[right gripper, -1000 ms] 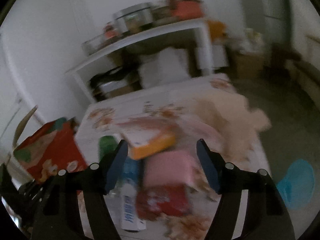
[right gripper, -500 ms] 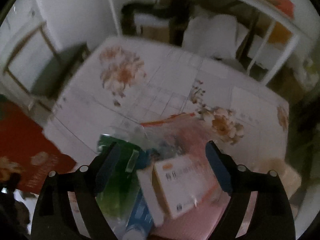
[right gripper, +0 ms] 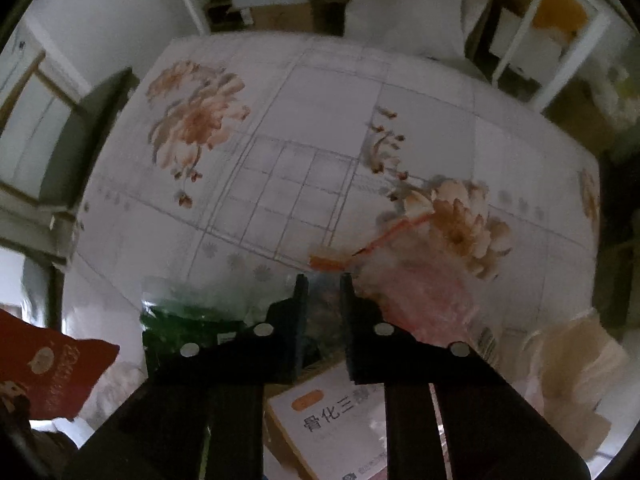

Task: Collect trash
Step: 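Lift the red snack bag with the left gripper while the right gripper grasps a clear wrapper, then carry both items to the blue wastebasket and open both grippers over it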

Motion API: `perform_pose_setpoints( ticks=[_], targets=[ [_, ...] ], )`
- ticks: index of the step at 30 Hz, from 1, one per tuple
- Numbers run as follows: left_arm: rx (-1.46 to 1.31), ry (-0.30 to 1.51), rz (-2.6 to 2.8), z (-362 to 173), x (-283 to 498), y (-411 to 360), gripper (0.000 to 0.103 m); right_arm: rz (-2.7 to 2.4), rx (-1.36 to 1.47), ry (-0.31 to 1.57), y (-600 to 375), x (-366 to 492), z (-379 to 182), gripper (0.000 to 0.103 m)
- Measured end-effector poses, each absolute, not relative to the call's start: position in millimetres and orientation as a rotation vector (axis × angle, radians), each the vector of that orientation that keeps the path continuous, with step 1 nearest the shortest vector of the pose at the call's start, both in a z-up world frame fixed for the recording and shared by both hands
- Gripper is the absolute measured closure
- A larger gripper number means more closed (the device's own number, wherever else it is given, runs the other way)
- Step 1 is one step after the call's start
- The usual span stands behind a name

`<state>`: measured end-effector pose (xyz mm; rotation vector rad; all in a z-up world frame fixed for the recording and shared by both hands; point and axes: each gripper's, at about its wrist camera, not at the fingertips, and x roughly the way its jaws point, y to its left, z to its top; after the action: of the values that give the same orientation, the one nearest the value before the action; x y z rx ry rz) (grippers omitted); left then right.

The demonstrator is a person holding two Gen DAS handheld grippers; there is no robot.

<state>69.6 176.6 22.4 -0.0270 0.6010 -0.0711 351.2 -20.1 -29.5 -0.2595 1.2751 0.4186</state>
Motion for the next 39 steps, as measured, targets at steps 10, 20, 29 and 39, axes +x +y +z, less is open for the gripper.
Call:
perform_pose_setpoints(
  ticks=[10, 20, 29, 39],
  targets=[
    [-0.015, 0.577, -0.067, 29.0, 65.6, 172.1, 0.103, 0.428, 0.004, 1.115, -79.0, 348.5, 25.9, 0.103],
    [-0.005, 0.542, -0.091, 45.8, 62.1, 157.3, 0.103, 0.517, 0.271, 0.937, -148.1, 310.7, 96.2, 0.103],
    [0.033, 0.469, -0.209, 87.2, 66.1, 115.0, 0.103, 0.559, 0.423, 0.76, -212.8, 249.7, 134.3, 0.103],
    [0.004, 0.526, -0.535, 116.2, 102.0, 0.7, 0.103, 0.463, 0.581, 0.6, -341.2, 157.5, 145.0, 0.103]
  ],
)
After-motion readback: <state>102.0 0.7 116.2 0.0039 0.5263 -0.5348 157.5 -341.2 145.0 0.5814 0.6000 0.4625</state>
